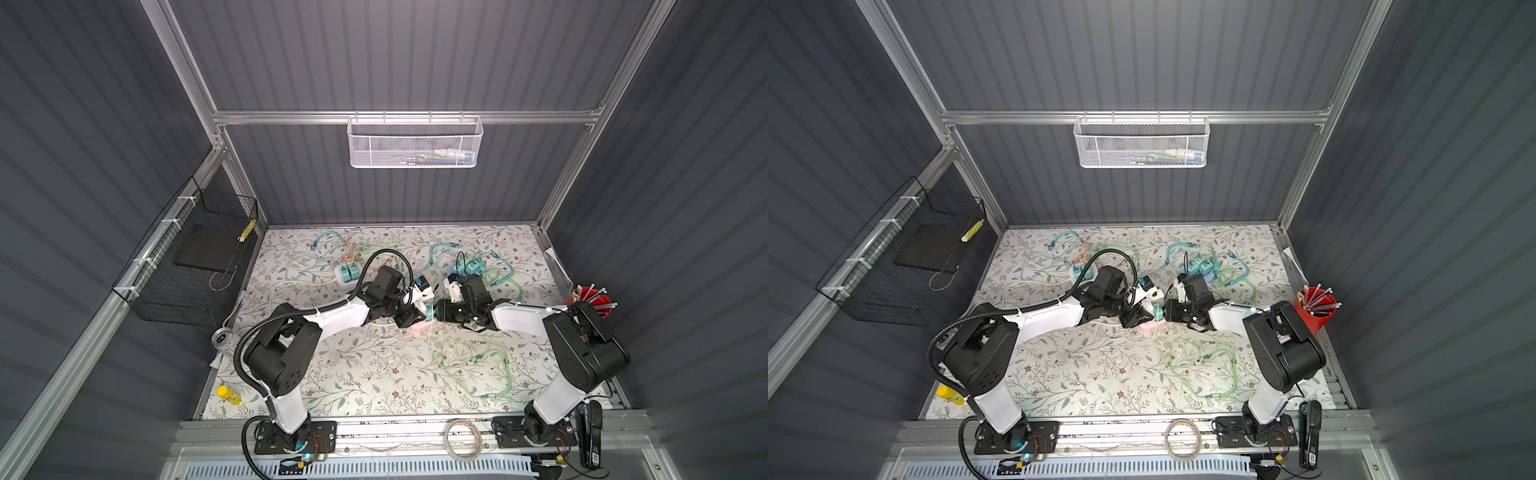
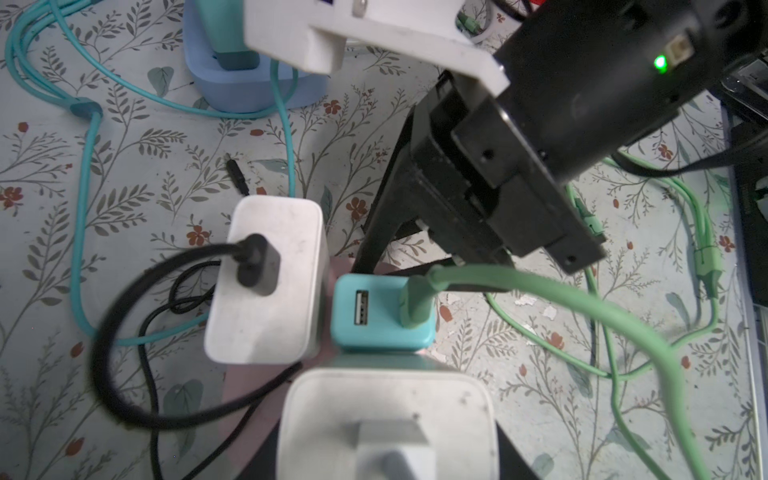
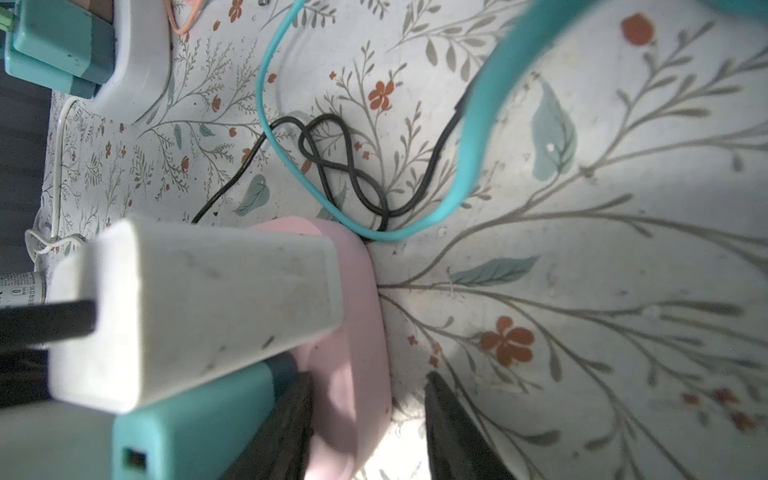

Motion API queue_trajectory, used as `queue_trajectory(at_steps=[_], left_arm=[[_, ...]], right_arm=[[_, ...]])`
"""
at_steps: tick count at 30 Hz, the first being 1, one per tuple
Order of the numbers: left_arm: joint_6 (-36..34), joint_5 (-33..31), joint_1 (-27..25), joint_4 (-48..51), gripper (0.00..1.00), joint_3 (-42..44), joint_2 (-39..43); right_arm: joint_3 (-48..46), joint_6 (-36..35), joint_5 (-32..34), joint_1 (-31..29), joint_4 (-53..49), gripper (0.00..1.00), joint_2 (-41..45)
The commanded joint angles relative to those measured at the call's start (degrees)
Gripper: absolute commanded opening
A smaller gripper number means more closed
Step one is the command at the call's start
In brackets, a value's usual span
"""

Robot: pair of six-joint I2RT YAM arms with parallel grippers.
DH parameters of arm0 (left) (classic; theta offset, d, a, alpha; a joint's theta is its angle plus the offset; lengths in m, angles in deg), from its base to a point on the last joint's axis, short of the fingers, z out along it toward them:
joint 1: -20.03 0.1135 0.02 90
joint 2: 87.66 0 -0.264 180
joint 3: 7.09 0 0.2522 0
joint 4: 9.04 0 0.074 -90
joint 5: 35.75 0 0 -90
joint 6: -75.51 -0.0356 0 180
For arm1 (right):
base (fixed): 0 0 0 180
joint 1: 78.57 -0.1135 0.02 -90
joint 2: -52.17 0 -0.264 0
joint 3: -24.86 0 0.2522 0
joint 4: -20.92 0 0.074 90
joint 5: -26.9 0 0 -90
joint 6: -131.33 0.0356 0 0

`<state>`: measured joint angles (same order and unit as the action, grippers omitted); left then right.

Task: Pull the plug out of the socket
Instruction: 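Pull the white charger out of the pink strip with the left gripper, then lower the held white charger onto the table nearer the robot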

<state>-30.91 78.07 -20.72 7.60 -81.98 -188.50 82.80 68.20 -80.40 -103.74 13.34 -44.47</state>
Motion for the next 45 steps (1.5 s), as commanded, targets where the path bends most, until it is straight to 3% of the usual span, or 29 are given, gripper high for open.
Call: queue_trajectory(at_steps=[1,10,23,32,37,45], left_arm=[[-1.2,-0.1,-0.8,1.9,0.12,-0.1,0.5],[2.1,-7.3,-0.6,-0.4,0.12,5.7,5.9],[13.3,-11.5,1.5,-3.1,0.14,15.3,16.0],[19.0,-13.7,2.1,3.6,0.16,15.3,18.8],[21.9,-18.0,2.2,6.0,0.18,16.5,20.7],[25.0,-17.4,2.4,13.0,0.20,14.8,19.6]], right_arm=[[-2.7,-0.3,5.6,0.5,-7.7,0.45,-1.4],[-3.0,0.3,4.4,1.1,-6.2,0.47,-0.1],[-3.9,0.3,3.8,1.7,-4.8,0.49,0.2],[-4.4,0.5,2.9,1.7,-2.8,0.51,1.5],[-4.2,0.4,2.5,1.7,-2.8,0.51,1.9],[-4.0,0.3,2.5,1.7,-3.0,0.52,1.4]])
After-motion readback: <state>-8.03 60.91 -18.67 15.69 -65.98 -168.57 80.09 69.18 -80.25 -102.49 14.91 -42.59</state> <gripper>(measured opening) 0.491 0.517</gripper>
